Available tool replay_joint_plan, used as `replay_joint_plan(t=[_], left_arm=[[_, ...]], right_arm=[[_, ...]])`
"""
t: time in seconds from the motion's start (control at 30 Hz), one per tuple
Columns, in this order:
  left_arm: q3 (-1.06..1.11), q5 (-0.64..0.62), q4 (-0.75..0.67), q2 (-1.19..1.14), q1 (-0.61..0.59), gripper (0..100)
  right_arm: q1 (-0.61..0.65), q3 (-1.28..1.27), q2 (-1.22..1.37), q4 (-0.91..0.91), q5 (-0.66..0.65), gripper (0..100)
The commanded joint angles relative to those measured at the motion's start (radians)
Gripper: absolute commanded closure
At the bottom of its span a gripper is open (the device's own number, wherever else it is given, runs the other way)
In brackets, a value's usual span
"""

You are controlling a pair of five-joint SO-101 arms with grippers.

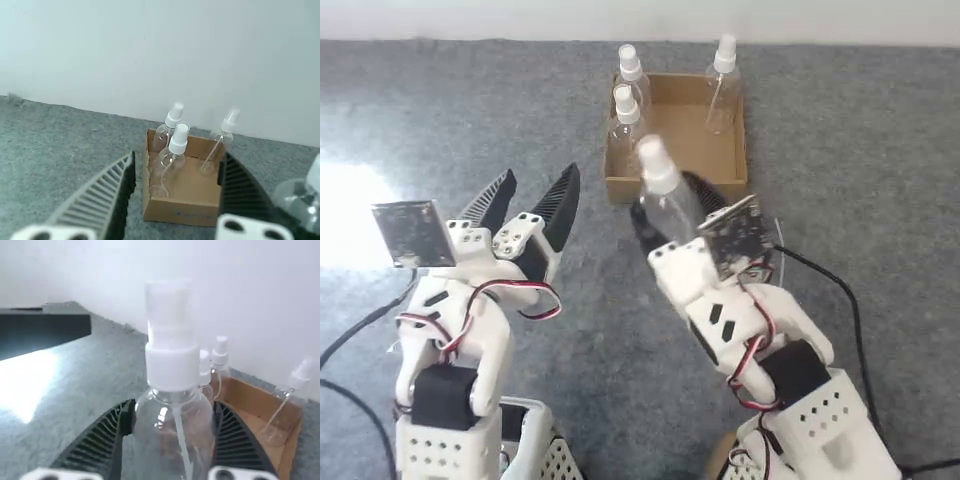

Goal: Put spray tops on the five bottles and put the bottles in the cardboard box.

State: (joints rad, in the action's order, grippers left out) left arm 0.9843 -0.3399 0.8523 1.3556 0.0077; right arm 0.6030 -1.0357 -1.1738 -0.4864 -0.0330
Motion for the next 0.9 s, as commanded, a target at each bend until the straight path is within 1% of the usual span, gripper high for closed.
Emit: replay_joint_plan(t=[0.0,0.07,0.23,0.5,0.77,0.87], left_arm=[[0.004,0.009,-0.025,0.012,-0.008,75],[0.015,0.009,-0.028,0.012,-0.012,75],[0.021,0.009,-0.028,0.012,-0.012,75],[0.022,0.009,-0.026,0.012,-0.014,75],[0.033,0.011,-0.028,0.012,-0.014,75],[0.039,0.011,-0.028,0.012,-0.015,75]], right_arm=[[-0.087,0.012,-0.021,0.120,0.037,85.4],[-0.120,0.012,-0.016,0.179,0.068,85.4],[-0.177,0.028,0.108,0.326,0.069,85.4],[-0.228,0.203,0.452,0.450,0.075,85.4],[-0.245,0.324,0.806,0.720,0.071,85.4],[-0.257,0.370,0.924,0.794,0.069,85.4]])
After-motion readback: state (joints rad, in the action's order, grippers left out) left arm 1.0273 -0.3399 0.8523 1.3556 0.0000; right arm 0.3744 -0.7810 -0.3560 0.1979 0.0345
